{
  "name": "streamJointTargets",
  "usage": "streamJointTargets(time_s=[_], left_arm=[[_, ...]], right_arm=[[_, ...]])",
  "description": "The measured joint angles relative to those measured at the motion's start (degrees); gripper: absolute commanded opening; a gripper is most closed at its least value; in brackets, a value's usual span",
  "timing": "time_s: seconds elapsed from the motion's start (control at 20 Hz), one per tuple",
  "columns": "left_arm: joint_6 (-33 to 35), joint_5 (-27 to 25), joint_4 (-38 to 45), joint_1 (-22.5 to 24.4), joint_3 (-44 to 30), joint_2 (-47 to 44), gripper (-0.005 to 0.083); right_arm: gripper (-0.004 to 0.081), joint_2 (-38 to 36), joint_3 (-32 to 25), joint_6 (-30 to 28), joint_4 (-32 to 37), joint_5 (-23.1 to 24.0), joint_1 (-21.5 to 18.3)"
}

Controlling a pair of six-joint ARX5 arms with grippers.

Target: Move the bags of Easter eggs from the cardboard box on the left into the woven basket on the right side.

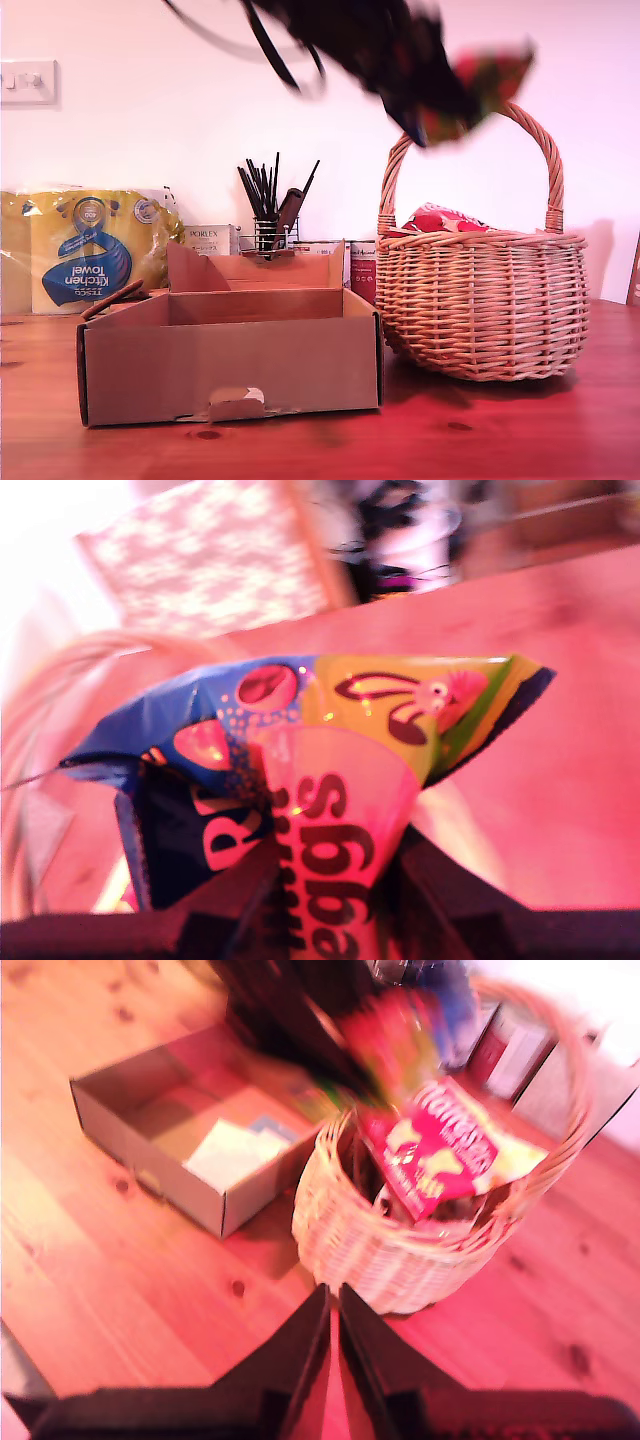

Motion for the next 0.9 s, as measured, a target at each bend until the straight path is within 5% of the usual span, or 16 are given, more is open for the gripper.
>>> streamJointTargets(time_s=[0.4,0.9], left_arm=[[-0.15,-13.86,18.95,-3.76,-0.07,8.57,0.0183],[-4.46,-19.32,18.51,-3.10,0.57,13.99,0.0206]], right_arm=[[-0.0013,-2.19,0.00,0.00,-0.35,1.51,0.00],[-0.0013,-2.19,0.00,0.00,-0.26,1.49,0.00]])
